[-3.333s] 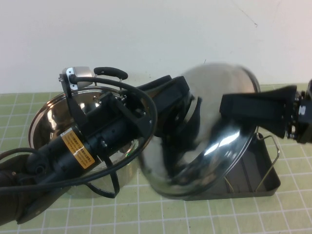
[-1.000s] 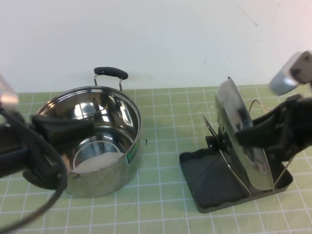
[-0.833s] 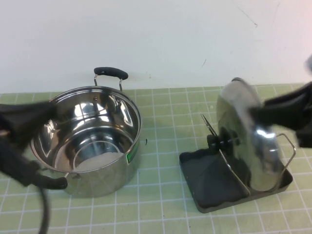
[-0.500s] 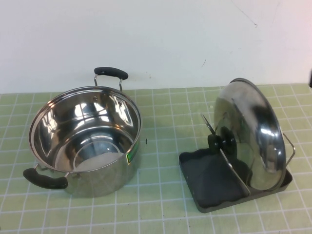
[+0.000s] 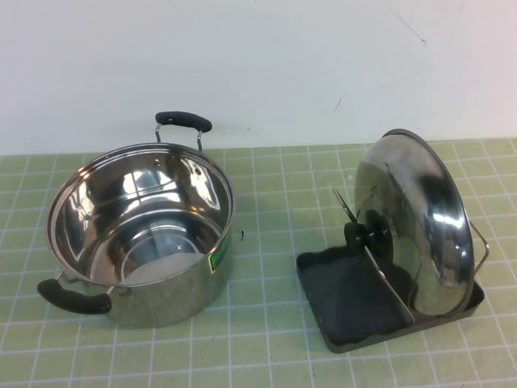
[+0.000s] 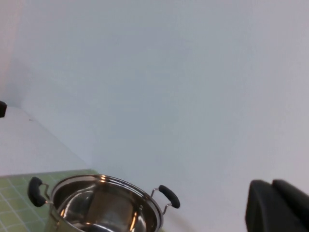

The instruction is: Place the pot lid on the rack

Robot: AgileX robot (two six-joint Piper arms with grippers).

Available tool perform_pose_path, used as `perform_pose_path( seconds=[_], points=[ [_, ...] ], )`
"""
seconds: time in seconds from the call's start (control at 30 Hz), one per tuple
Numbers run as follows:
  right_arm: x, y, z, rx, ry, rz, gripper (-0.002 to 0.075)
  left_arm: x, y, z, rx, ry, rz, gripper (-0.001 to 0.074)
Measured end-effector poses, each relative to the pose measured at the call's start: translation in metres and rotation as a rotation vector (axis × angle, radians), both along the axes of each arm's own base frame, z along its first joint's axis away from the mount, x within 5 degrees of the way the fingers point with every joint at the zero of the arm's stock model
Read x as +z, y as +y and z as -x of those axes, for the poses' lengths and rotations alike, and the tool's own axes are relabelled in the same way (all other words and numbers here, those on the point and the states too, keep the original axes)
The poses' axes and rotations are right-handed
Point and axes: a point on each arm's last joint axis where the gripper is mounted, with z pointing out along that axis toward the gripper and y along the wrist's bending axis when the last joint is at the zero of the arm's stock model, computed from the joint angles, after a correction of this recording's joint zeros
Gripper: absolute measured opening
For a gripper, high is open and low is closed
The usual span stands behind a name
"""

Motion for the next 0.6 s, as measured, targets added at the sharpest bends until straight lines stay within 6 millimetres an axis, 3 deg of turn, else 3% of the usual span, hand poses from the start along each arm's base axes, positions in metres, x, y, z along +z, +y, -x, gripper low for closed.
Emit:
perform_pose_path(
  seconds=[0.2,0.6],
  points=[
    [-0.024,-0.005,-0.01,-0.091,0.059,-0.013,-0.0001,0.0,0.0,0.0,0.005,-0.004,-0.014,-0.0001],
    [-0.058,-0.005,-0.018,-0.114,0.16,0.008,-0.0001,-0.004,-0.015,0.003,-0.168,0.033,-0.036,-0.0001]
  ],
)
